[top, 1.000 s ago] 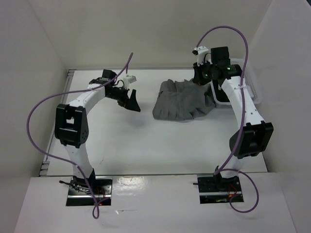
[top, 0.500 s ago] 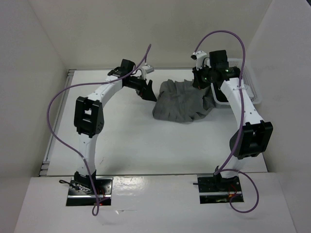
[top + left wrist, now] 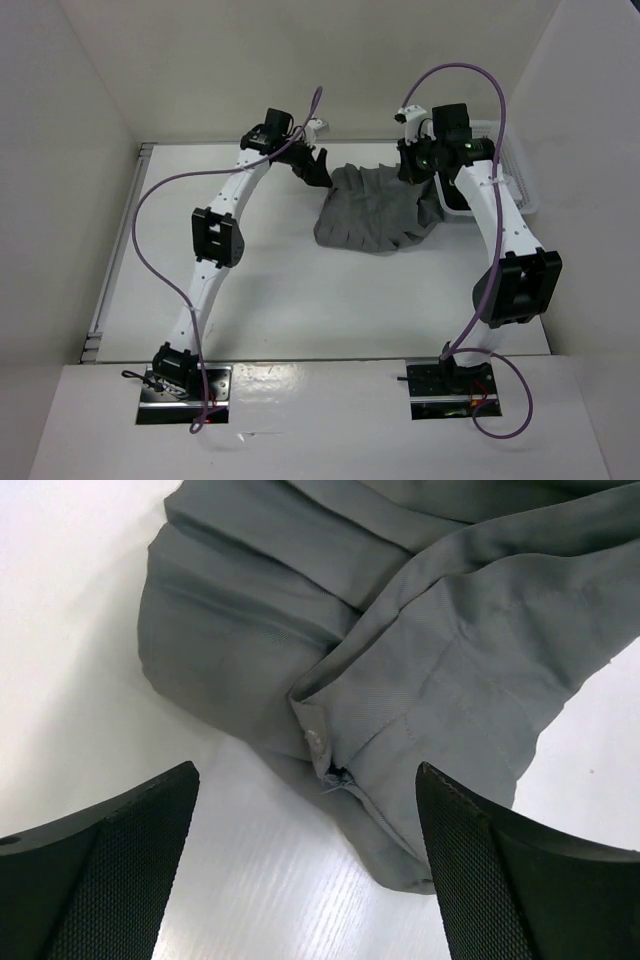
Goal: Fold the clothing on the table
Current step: Flatten the skirt out
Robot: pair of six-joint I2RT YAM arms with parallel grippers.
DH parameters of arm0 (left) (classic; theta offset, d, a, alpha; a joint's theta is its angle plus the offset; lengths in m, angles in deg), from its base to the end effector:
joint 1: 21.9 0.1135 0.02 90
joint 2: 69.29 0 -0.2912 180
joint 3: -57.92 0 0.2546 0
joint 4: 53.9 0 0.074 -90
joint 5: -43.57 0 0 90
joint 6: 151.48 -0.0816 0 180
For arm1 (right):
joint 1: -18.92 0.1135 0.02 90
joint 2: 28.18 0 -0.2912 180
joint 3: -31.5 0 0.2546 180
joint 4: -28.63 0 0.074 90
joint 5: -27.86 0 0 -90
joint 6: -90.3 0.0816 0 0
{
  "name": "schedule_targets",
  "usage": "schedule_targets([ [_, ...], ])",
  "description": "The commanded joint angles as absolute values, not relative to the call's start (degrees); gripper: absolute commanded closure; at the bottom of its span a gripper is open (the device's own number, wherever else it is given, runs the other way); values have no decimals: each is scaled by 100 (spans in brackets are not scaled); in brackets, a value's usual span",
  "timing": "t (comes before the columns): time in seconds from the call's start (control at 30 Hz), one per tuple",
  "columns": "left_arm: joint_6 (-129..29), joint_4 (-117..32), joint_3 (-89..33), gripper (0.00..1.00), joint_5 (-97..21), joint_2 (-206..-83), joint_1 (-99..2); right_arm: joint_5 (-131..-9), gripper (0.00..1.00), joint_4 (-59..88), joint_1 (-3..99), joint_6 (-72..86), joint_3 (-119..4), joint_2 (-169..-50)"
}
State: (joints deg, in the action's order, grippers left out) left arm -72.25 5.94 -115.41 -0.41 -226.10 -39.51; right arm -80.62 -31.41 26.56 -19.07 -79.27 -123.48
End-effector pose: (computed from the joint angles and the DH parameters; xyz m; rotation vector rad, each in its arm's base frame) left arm 0.5797 -0.2456 0.2109 0.9288 2.0312 -0.9879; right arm 0.3931 0.0788 0.3651 -0.6922 2.2088 0.2749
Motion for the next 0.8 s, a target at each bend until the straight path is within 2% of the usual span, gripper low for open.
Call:
schedule_targets([
  [0.0, -7327, 1325, -12164, 6, 14, -22934, -4141, -8077, 100, -3176, 2534, -1956, -7951, -12160],
  [0.23, -7273, 1457, -12402, 7, 77, -23171, -4414, -8130, 100, -3176, 2481, -1956, -7951, -12213],
  [0.77, -7220, 1501, -12710, 8, -723, -23347, -4405, -8367, 100, -3123, 2314, -1956, -7846, -12213],
])
